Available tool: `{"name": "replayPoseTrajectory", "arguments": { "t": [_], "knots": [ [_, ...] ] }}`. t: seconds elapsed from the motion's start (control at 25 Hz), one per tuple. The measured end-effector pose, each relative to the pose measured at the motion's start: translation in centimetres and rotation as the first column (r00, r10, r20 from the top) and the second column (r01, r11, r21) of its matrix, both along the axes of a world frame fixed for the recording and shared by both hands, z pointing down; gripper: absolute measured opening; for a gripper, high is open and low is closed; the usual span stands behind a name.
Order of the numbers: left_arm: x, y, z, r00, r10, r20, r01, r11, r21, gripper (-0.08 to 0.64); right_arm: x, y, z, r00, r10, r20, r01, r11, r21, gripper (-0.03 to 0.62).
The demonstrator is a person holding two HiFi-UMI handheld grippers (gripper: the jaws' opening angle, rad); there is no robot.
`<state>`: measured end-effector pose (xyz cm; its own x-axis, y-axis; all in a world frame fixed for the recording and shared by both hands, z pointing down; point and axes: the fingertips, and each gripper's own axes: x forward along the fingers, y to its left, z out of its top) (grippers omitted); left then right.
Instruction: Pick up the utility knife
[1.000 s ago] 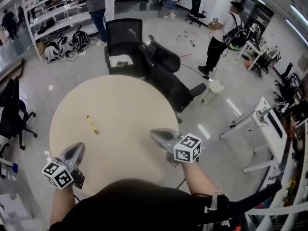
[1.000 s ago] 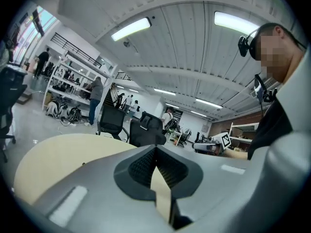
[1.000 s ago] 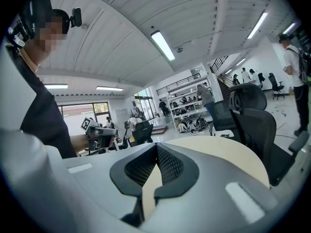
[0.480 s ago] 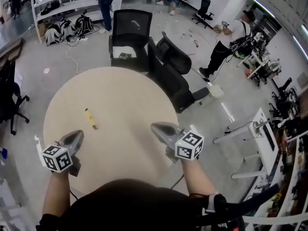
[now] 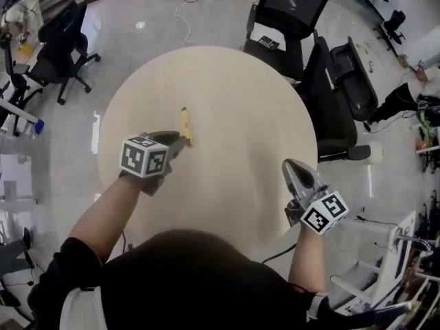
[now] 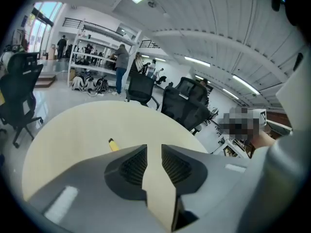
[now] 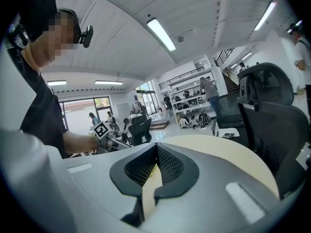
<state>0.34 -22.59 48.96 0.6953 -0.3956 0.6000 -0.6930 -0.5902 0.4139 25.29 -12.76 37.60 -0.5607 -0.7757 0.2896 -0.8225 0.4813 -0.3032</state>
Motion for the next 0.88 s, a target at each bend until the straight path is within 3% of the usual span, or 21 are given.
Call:
{"name": "replayPoseTrajectory", "arguments": {
  "t": [0.32,0.52,0.76,0.88],
  "knots": [
    [0.3,-5.7,10.5,0.990,-0.098,0.102,0.116,0.977,-0.178,0.128,-0.1,-7.8,5.9,0.998,-0.066,0.020,0.067,0.997,-0.044,0.015],
    [0.1,-8.6,15.5,0.975,-0.112,0.190,0.161,0.950,-0.268,0.233,-0.8,-12.1,9.2,0.990,-0.139,-0.003,0.138,0.988,-0.069,0.015],
    [-0.1,-10.2,19.8,0.961,-0.128,0.245,0.202,0.931,-0.303,0.299,-1.4,-16.0,13.6,0.981,-0.194,-0.017,0.192,0.978,-0.078,0.015],
    [-0.2,-10.8,20.4,0.945,-0.107,0.309,0.195,0.943,-0.268,0.288,-1.1,-17.9,15.2,0.982,-0.191,-0.003,0.190,0.979,-0.072,0.015]
  ]
}}
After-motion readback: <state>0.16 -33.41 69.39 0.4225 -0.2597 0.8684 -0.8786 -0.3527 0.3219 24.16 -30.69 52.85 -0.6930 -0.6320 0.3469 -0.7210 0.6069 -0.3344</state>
